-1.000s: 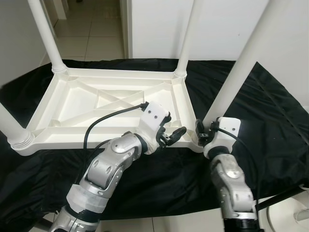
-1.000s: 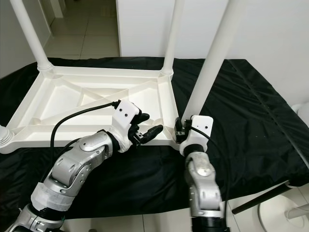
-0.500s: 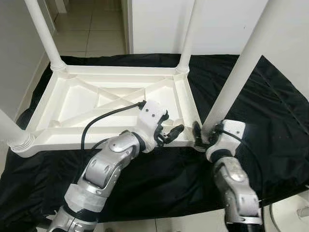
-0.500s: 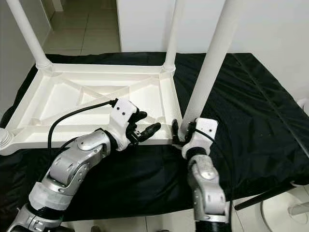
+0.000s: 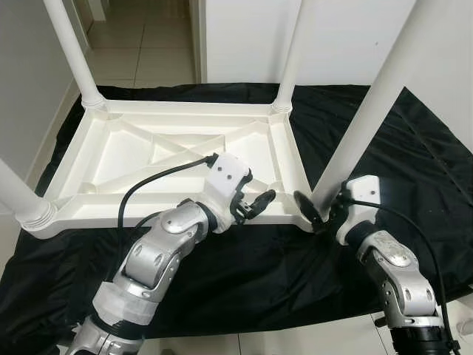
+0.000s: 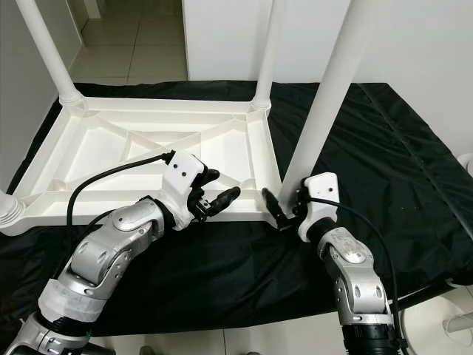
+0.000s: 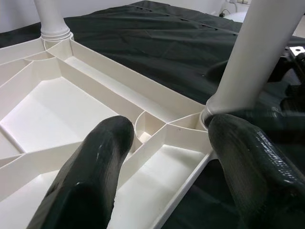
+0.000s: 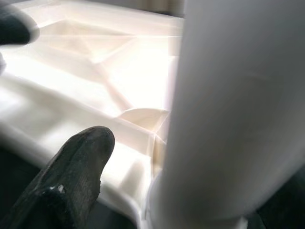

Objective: Building children table

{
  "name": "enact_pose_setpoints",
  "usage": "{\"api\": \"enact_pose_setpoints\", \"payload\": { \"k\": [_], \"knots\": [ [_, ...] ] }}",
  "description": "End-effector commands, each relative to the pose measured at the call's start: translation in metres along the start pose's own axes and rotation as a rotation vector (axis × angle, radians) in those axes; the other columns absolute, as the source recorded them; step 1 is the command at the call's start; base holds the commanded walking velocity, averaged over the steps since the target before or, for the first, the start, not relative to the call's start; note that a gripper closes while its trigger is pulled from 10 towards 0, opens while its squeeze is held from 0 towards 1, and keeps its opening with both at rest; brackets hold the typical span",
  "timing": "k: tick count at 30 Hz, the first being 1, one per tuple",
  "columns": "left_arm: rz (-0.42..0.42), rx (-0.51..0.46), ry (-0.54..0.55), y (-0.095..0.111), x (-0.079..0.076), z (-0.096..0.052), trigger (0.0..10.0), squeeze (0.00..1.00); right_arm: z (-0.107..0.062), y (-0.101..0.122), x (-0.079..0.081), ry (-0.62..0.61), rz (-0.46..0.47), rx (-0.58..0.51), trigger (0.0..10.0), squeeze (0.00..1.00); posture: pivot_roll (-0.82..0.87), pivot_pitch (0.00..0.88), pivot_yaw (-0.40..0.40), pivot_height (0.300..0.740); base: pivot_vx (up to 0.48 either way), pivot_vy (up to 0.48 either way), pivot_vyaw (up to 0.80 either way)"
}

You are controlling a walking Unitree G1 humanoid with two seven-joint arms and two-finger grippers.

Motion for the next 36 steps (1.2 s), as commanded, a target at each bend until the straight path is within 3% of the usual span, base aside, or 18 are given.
{"api": "enact_pose_setpoints", "payload": {
  "k": [1,7,8,10,20,21,22,23,31,33,34,35,36],
  "knots": [
    [0.011,0.005,-0.04,0.001,-0.006,0.0,10.0,0.0,0.001,0.001,0.003,0.044,-0.005,-0.005,10.0,0.0,-0.05,0.053,-0.026,0.74,0.0,0.0,0.0],
    [-0.013,0.028,-0.07,-0.001,-0.012,0.001,10.0,0.0,0.002,-0.004,-0.008,0.095,-0.048,0.047,10.0,0.0,-0.05,0.042,-0.027,0.74,0.0,0.0,0.0],
    [-0.029,0.023,-0.101,0.001,-0.017,0.001,10.0,0.0,0.002,-0.01,-0.014,0.104,-0.059,0.075,0.2,0.0,-0.05,0.037,-0.026,0.74,0.0,0.0,0.0],
    [-0.032,0.019,-0.111,0.002,-0.018,0.001,10.0,0.0,0.001,-0.012,-0.016,0.108,-0.064,0.085,0.0,0.0,-0.05,0.037,-0.026,0.74,0.0,0.0,0.0],
    [-0.018,0.007,-0.109,0.002,-0.019,0.005,10.0,0.0,-0.003,-0.018,-0.011,0.087,0.005,0.064,0.0,0.0,-0.06,0.022,-0.033,0.74,0.0,0.0,0.0],
    [-0.017,0.008,-0.106,0.002,-0.019,0.005,10.0,0.0,-0.004,-0.018,-0.01,0.081,0.022,0.054,4.4,0.0,-0.06,0.019,-0.037,0.74,0.0,0.0,0.0],
    [-0.017,0.008,-0.106,0.002,-0.019,0.005,10.0,0.0,-0.004,-0.018,-0.01,0.081,0.022,0.054,4.4,0.0,-0.06,0.019,-0.037,0.74,0.0,0.0,0.0],
    [-0.012,0.009,-0.101,0.001,-0.019,0.005,10.0,0.0,-0.004,-0.017,-0.007,0.073,0.045,0.037,10.0,0.0,-0.06,0.016,-0.043,0.74,0.0,0.0,0.0],
    [-0.016,0.01,-0.077,-0.001,-0.016,0.006,10.0,0.0,-0.005,-0.021,0.001,0.005,0.086,0.008,10.0,0.0,-0.08,0.0,-0.048,0.74,0.0,0.0,0.0],
    [-0.01,0.017,-0.055,-0.004,-0.011,0.007,10.0,0.0,-0.007,-0.027,0.004,-0.134,0.106,0.003,10.0,0.0,-0.09,0.0,-0.039,0.74,0.0,0.0,0.0],
    [-0.01,0.017,-0.055,-0.004,-0.011,0.007,10.0,0.0,-0.007,-0.027,0.004,-0.134,0.106,0.003,10.0,0.0,-0.09,0.0,-0.039,0.74,0.0,0.0,0.0],
    [-0.001,0.027,-0.041,-0.007,-0.007,0.007,10.0,0.0,-0.009,-0.03,0.002,-0.237,0.127,0.008,10.0,0.0,-0.09,0.0,-0.036,0.74,0.0,0.0,0.0],
    [-0.001,0.027,-0.041,-0.007,-0.007,0.007,10.0,0.0,-0.009,-0.03,0.002,-0.237,0.127,0.008,10.0,0.0,-0.09,0.0,-0.036,0.74,0.0,0.0,0.0]
  ]
}}
Point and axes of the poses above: a point about 5 cm out from each wrist's last joint towards the gripper, its own z axis pointing out of the wrist towards the gripper, its own y axis along the axis of the wrist's last joint, x = y × z, the point moved 4 cm from there along z, pointing out of the wrist towards the gripper, and after that the axes turned 6 degrees about z, right-handed, at the moved point
